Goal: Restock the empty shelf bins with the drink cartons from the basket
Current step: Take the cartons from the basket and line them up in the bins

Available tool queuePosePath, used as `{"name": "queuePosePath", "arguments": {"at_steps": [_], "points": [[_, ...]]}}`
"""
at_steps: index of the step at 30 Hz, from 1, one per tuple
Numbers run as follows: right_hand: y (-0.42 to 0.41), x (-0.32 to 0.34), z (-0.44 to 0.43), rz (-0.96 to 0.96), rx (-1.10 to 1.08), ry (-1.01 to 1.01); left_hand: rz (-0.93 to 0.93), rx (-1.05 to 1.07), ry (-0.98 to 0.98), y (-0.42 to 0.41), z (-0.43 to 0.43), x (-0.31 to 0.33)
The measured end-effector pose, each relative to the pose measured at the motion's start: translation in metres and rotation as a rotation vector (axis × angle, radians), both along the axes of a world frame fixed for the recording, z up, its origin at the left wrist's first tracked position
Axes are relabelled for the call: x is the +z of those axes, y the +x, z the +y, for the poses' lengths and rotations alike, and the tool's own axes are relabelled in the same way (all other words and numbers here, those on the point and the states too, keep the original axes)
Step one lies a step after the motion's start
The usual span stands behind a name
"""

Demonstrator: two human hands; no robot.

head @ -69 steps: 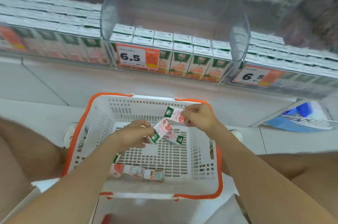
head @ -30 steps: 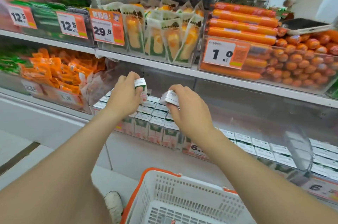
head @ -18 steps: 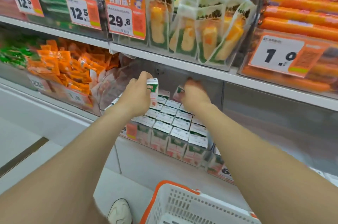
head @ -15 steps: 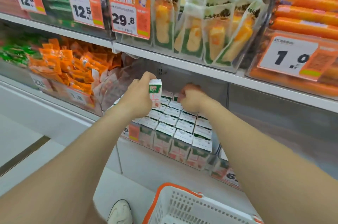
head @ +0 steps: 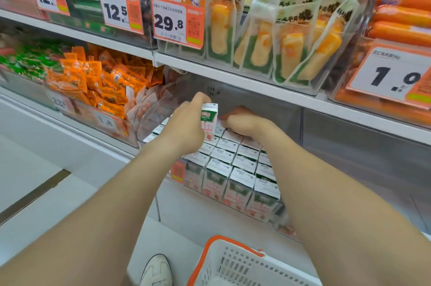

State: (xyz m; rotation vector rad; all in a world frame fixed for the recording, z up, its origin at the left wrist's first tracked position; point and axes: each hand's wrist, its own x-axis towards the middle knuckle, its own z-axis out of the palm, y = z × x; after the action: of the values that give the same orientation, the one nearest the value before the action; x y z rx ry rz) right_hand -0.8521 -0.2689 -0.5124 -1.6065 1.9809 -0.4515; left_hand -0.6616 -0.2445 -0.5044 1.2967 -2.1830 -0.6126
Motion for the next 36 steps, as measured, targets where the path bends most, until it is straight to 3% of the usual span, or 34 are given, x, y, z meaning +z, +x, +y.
{"name": "queuePosePath", "arguments": {"at_steps": [3, 5, 11, 15, 17, 19, 22, 25, 29, 34, 36], "points": [[0.008, 0.006, 0.010, 0.071, 0.061, 0.065, -0.002, -0.008, -0.001, -0.003, 0.000, 0.000], [0.012, 0.017, 0.020, 0.081, 0.067, -0.006, 0.006, -0.011, 0.002, -0.004, 0.001, 0.002], [0.020, 0.029, 0.085, -0.365, 0.083, -0.368, 0.043, -0.114, 0.004, -0.005, 0.008, 0.008], [0.009, 0.022, 0.107, -0.085, 0.020, -0.563, 0.100, -0.161, 0.087, -0.012, 0.018, 0.009], [0.003, 0.017, 0.115, 0.001, -0.039, -0.636, -0.001, -0.178, 0.063, -0.014, 0.023, 0.004], [0.000, 0.012, 0.119, 0.146, -0.094, -0.685, -0.221, -0.223, 0.047, -0.017, 0.028, -0.002], [0.000, 0.008, 0.116, 0.445, -0.098, -0.651, -0.565, -0.274, 0.074, -0.026, 0.042, -0.013], [0.000, 0.008, 0.104, 0.778, -0.090, -0.507, -0.639, -0.303, 0.126, -0.033, 0.049, -0.020], [-0.006, 0.012, 0.085, 0.569, -0.172, -0.211, -0.672, -0.309, 0.134, -0.034, 0.050, -0.021], [-0.007, 0.013, 0.080, 0.453, -0.076, -0.004, -0.690, -0.316, 0.157, -0.034, 0.050, -0.020], [0.000, 0.011, 0.087, 0.494, -0.043, 0.049, -0.672, -0.308, 0.133, -0.035, 0.051, -0.019]]}}
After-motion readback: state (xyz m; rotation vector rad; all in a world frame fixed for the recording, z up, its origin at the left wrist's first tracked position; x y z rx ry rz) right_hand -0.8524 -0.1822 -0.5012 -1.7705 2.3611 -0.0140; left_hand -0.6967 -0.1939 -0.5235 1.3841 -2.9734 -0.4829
